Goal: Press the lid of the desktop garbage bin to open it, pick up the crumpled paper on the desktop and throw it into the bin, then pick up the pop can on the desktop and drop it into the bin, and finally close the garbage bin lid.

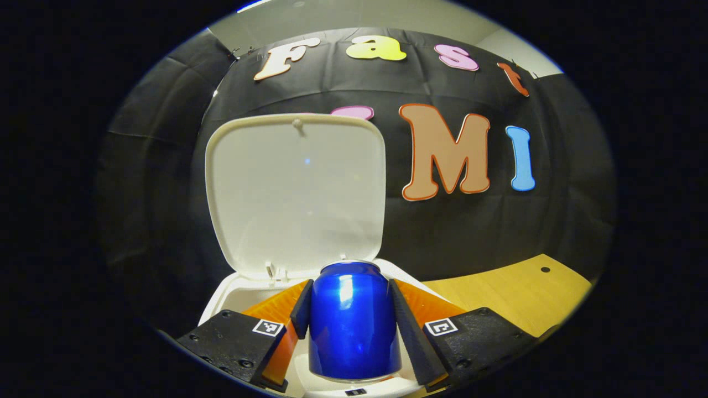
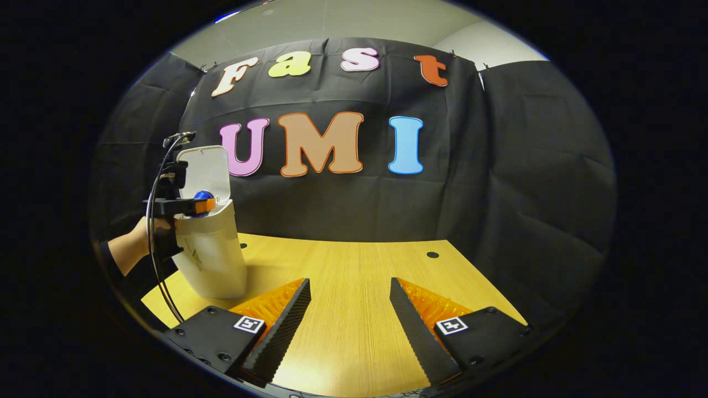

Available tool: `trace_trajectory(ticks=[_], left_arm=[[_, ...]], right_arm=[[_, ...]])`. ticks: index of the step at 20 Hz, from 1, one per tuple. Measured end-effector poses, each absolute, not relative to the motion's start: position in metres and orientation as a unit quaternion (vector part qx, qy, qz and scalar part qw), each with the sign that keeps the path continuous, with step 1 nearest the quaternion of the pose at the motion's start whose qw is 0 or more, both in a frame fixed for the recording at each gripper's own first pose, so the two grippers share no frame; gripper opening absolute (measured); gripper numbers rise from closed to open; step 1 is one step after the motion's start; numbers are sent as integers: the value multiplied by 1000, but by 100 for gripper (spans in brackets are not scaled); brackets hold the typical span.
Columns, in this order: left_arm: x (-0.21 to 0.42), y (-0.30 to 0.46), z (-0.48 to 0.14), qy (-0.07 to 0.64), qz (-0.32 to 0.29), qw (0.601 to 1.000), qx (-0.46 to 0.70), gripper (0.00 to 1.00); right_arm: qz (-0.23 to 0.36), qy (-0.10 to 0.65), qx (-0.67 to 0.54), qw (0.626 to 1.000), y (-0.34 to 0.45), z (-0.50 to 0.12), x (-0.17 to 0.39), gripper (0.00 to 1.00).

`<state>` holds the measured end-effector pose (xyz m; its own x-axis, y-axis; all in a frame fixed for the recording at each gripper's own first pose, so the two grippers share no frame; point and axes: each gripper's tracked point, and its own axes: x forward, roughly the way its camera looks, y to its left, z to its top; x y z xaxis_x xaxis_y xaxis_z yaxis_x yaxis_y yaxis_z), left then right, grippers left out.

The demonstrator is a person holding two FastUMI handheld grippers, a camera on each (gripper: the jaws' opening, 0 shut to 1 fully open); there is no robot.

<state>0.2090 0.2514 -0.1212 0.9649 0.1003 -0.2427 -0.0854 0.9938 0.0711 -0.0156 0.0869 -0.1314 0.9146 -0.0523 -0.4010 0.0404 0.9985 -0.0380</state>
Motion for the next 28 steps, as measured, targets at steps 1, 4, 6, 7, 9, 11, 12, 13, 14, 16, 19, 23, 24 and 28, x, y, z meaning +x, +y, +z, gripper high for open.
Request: trace_trajectory(ticks=[1,4,6,7,9,11,12,13,14,16,19,23,24,28], left_arm=[[210,250,-119,113,47,992,18,77],[205,245,-117,109,47,993,21,80],[201,241,-116,114,46,992,31,84],[199,238,-114,116,50,991,37,89],[191,233,-105,112,60,991,47,97],[182,227,-85,97,73,991,53,97],[176,223,-74,91,79,991,55,96],[169,218,-64,84,85,991,57,97],[162,214,-50,75,92,991,59,96],[151,206,-21,55,107,991,64,99],[138,200,15,35,129,989,70,95],[135,200,53,21,148,987,65,95],[137,204,61,18,153,986,68,99],[154,220,89,15,162,984,75,95]], right_arm=[[-22,207,-16,978,88,-132,-16,97],[-13,210,-19,978,92,-135,-11,97],[-4,213,-19,977,93,-135,-9,96],[2,212,-18,977,91,-133,-7,97],[13,205,-16,979,86,-129,-1,96],[29,195,-14,980,78,-125,6,96],[38,190,-11,981,73,-123,12,97],[48,188,-6,981,70,-121,17,96],[60,187,1,981,66,-119,21,100],[78,177,9,981,56,-113,29,96],[104,160,6,982,45,-107,36,100],[114,160,10,980,31,-109,34,97],[115,162,9,980,29,-112,34,96],[112,168,15,979,24,-118,32,96]])
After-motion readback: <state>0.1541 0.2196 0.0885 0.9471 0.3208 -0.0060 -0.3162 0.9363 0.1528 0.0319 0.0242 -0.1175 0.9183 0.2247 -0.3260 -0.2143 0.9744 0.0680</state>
